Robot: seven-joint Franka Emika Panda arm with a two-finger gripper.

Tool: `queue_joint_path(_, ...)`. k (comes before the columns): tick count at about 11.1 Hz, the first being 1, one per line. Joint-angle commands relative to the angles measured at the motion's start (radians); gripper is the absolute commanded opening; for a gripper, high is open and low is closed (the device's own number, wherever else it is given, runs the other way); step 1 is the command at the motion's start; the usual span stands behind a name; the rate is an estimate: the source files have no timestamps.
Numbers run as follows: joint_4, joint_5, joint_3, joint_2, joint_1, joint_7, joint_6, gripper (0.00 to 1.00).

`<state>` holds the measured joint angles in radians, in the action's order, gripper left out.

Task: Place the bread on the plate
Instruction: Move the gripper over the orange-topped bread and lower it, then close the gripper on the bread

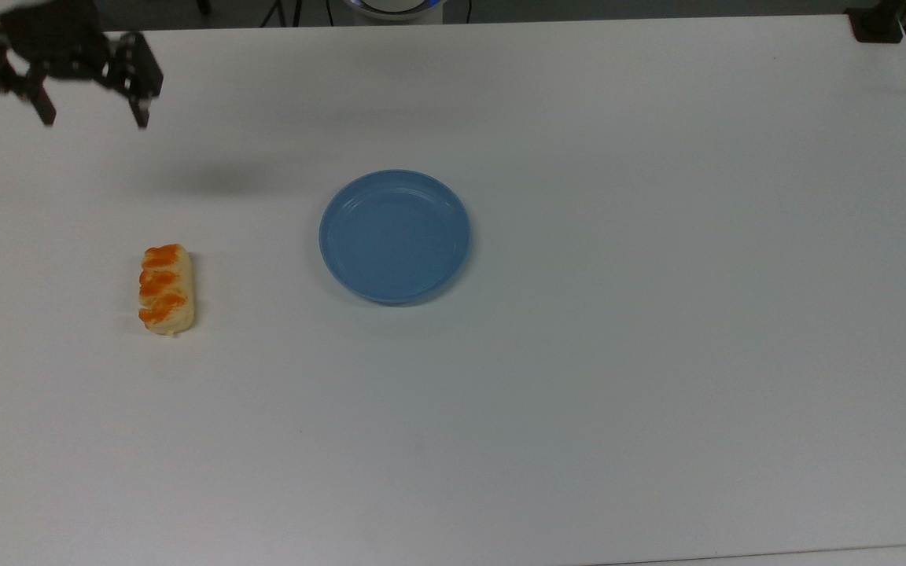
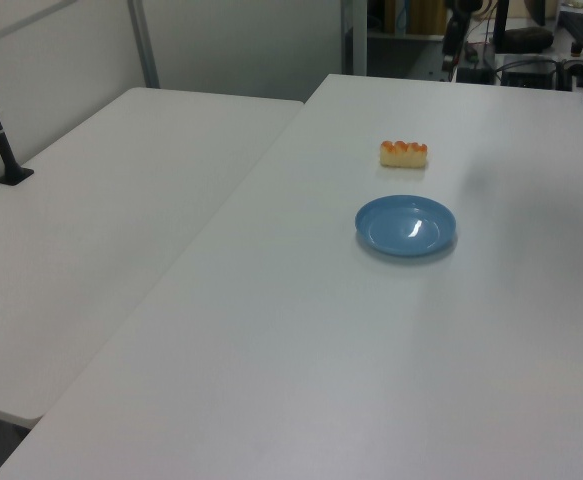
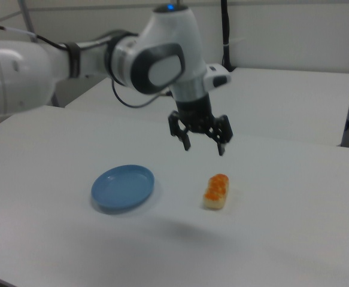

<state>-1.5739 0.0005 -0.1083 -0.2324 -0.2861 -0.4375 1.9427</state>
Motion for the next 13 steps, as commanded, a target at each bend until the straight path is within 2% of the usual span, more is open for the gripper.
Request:
queue_joint_path(1, 0.006, 0.007, 0.004, -0.108, -0.001, -0.001, 0.125, 1.0)
queue_joint_path(3, 0.005, 0.012, 0.009, -0.162, 0.001, 0.012, 0.186, 1.0)
queue_joint_path(7, -0.005, 0.01, 0.038, -0.269, 0.008, 0.147, 0.367, 1.0)
queue_joint_path(11, -0.032, -0.005, 0.039, -0.291, 0.01, 0.155, 0.4, 1.0)
queue_joint_path(12, -0.041, -0.007, 0.041, -0.292, 0.01, 0.149, 0.404, 0.94)
queue_joint_path(13, -0.055, -0.01, 0.041, -0.292, 0.01, 0.146, 0.406, 0.79)
